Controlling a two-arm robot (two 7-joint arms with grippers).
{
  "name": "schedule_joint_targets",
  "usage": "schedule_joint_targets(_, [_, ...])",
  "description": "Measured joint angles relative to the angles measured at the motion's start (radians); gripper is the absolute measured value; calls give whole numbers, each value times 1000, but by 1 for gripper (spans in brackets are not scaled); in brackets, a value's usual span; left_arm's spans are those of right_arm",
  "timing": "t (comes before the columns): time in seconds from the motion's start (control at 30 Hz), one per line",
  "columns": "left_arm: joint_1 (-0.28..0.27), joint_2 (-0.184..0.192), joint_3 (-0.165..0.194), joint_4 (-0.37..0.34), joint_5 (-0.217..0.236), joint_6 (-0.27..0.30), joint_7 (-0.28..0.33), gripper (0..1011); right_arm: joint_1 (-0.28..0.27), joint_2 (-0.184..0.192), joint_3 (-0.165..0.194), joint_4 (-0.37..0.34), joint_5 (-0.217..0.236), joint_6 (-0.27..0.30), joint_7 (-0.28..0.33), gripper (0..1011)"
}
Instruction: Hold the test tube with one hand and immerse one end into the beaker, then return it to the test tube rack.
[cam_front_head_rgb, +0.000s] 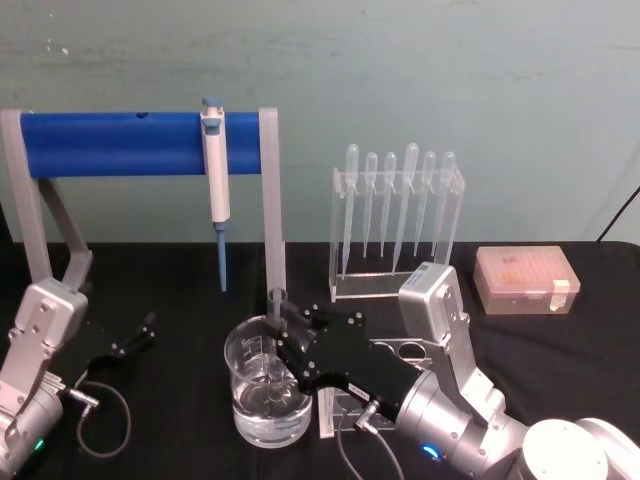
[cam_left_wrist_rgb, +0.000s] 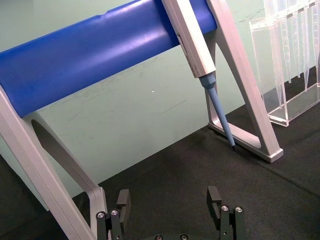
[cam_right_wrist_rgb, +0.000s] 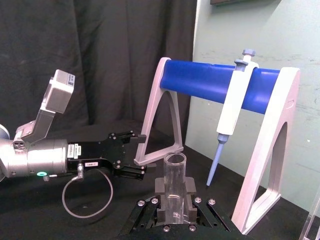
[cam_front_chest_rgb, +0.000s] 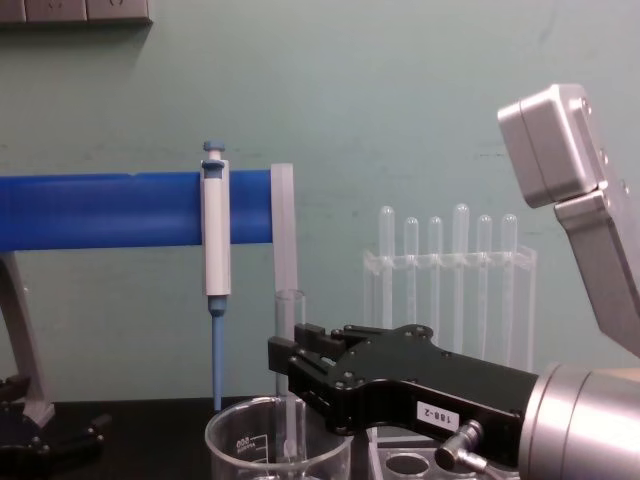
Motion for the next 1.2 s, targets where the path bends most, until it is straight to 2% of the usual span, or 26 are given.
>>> schedule_joint_targets(1.2, [0, 0, 0, 0, 0, 0, 0, 1000, 0, 0, 0, 0, 0, 0, 0, 225])
